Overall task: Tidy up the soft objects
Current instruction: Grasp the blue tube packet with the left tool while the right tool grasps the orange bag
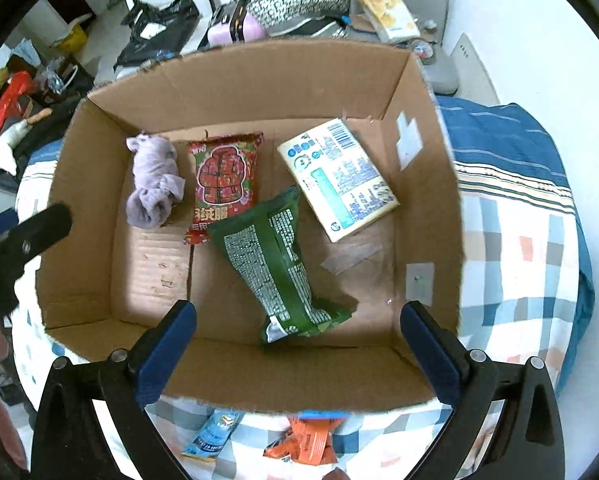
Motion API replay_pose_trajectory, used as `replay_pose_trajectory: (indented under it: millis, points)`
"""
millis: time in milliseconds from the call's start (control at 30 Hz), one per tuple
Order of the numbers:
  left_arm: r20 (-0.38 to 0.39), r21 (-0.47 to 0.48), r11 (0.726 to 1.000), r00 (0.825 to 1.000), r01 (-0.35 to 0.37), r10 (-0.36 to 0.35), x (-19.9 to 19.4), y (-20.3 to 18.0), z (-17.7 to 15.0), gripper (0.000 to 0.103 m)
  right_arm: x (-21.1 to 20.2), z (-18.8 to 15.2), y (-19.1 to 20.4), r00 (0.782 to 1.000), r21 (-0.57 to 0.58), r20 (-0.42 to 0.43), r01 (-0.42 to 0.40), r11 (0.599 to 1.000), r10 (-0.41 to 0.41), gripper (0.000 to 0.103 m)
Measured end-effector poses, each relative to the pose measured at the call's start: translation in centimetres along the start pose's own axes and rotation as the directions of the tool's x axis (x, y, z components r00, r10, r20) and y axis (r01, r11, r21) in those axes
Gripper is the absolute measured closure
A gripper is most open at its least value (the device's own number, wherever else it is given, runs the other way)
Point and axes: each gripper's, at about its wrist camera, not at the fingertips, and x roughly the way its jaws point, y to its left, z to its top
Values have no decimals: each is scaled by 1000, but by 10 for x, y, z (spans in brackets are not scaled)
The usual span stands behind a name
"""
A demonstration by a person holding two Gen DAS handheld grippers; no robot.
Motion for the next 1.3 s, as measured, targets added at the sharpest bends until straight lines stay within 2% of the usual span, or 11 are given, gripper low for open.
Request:
replay_pose_trajectory:
  millis: [300, 633, 867, 967, 1133, 1200, 1300]
  points:
    - [100, -13, 1000, 995, 8, -6, -61, 3, -45, 9, -65, -37, 1, 992, -11, 126, 17, 1000, -16, 0]
    - [223, -25, 999, 975, 20, -14, -134, 4, -75, 9, -146, -84, -7, 959, 25, 285, 2, 1000, -9, 0]
    - [238, -6, 1000, 971, 20, -18, -151, -7, -93, 9, -168, -109, -17, 946, 51, 324, -18, 999, 1, 0]
    - [188, 23, 1000, 982, -6, 2, -133, -18, -105, 9, -155, -122, -28, 956, 64, 294, -6, 998, -13, 0]
    - [13, 90, 996, 1000, -2, 1, -66, -44, -129, 9, -103, -144, -56, 987, 108, 155, 15, 994, -32, 0]
    - [-42, 112, 994, 999, 4, 1, -38, -54, -137, 9, -79, -150, -65, 995, 124, 98, 18, 992, -31, 0]
    - [-151, 139, 990, 989, 27, -6, 8, -69, -150, 10, -43, -160, -76, 1000, 154, 13, 8, 988, -10, 0]
